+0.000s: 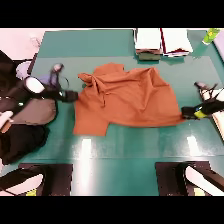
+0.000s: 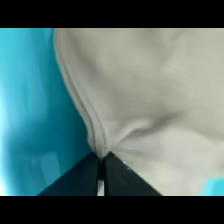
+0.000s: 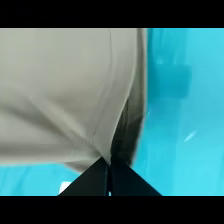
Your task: Fold the shirts.
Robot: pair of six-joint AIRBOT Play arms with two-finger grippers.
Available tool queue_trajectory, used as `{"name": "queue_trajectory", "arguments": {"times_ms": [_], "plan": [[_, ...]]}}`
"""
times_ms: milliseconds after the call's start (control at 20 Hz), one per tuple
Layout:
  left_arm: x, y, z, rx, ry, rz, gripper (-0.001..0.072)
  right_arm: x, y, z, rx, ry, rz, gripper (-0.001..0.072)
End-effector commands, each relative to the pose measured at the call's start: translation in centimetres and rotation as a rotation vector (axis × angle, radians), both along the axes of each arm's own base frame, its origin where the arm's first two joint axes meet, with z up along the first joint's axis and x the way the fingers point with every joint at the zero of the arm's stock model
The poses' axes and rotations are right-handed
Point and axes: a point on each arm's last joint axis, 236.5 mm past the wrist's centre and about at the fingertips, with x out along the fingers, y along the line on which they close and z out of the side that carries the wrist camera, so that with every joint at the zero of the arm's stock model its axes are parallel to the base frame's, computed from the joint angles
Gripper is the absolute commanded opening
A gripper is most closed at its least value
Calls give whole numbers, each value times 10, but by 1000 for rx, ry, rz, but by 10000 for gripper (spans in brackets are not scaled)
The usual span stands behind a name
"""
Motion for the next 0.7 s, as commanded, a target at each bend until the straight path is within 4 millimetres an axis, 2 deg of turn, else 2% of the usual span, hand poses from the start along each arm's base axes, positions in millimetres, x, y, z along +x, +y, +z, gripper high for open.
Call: {"name": "queue_trajectory", "arguments": {"times_ms": [0, 50, 150, 250, 300, 400, 450, 550, 650], "plan": [[6, 10, 159, 15, -364, -11, 26, 32, -7, 111, -79, -290, 18, 15], [-3, 14, 210, 15, -478, -7, 27, 38, -9, 155, -110, -405, 18, 15], [-39, 25, 313, -1, -716, 9, 27, 37, -10, 239, -168, -612, 16, 15], [-85, 33, 394, -30, -911, 22, 26, 25, -7, 317, -218, -799, 15, 15], [-108, 37, 425, -44, -989, 26, 27, 15, -4, 351, -241, -884, 14, 15], [-151, 44, 473, -69, -1119, 36, 27, -5, 1, 405, -280, -1018, 12, 15], [-167, 47, 489, -82, -1164, 41, 26, -15, 3, 428, -296, -1074, 12, 15], [-196, 52, 519, -98, -1250, 46, 26, -29, 6, 460, -322, -1156, 9, 14], [-216, 57, 543, -114, -1326, 57, 26, -37, 8, 484, -337, -1208, 10, 13]]}}
